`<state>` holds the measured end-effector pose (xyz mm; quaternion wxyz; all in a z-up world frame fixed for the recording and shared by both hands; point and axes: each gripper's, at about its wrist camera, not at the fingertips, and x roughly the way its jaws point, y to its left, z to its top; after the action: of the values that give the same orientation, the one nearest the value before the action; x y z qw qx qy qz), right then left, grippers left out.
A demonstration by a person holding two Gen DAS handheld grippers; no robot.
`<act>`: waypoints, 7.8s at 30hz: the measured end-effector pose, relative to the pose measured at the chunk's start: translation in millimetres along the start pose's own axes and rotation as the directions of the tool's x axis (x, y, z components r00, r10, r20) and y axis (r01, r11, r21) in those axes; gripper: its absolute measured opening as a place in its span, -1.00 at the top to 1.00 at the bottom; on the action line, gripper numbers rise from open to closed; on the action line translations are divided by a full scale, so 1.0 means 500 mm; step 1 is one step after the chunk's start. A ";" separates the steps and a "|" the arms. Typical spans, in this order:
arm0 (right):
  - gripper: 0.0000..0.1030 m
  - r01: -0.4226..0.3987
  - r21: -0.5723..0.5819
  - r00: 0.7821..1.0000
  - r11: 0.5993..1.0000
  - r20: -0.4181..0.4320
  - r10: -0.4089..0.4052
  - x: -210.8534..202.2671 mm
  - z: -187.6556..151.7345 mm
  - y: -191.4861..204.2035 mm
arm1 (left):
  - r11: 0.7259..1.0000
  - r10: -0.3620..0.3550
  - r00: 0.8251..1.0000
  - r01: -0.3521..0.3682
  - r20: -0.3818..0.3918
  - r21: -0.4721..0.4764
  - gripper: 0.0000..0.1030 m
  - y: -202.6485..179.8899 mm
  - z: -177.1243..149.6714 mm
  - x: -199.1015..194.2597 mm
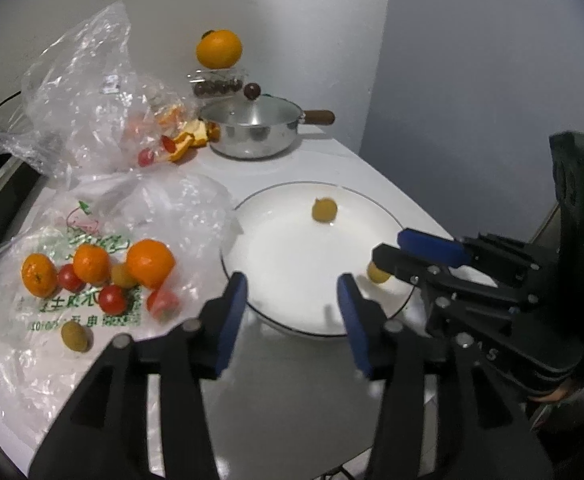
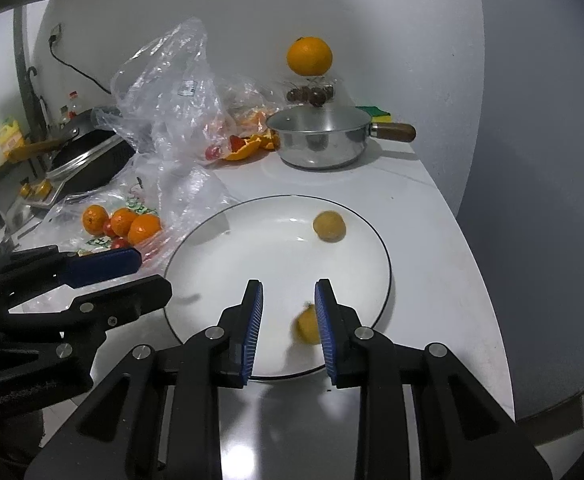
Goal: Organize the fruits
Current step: 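Open the left gripper over the plate while the right gripper also releases, then move both open grippers back to the fruits on the bag, then grasp a yellow fruit with the left gripper while the right grasps a cherry tomato, then carry the yellow fruit and cherry tomato toward the white plate, then lower the yellow fruit onto the plate with the left gripper while the right holds the tomato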
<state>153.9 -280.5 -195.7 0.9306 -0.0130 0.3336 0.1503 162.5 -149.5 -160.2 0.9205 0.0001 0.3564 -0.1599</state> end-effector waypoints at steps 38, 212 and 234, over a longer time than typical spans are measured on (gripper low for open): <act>0.44 -0.043 -0.149 0.999 0.988 -0.020 0.041 0.004 0.024 0.227 | 0.986 0.102 0.992 -0.091 0.072 -0.142 0.03 0.195 -0.077 -0.144; 0.42 0.038 0.046 0.999 0.998 -0.009 -0.038 0.032 -0.012 -0.046 | 0.999 0.005 0.998 -0.002 -0.063 0.048 0.47 0.013 -0.002 0.031; 0.42 0.020 0.056 1.000 0.998 0.002 -0.020 0.035 -0.001 -0.061 | 0.997 -0.033 0.995 0.039 -0.094 0.061 0.47 -0.020 0.000 0.082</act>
<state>175.2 -304.8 -209.1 0.9323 0.0102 0.3366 0.1316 188.3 -171.2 -185.9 0.8994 0.0299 0.3936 -0.1876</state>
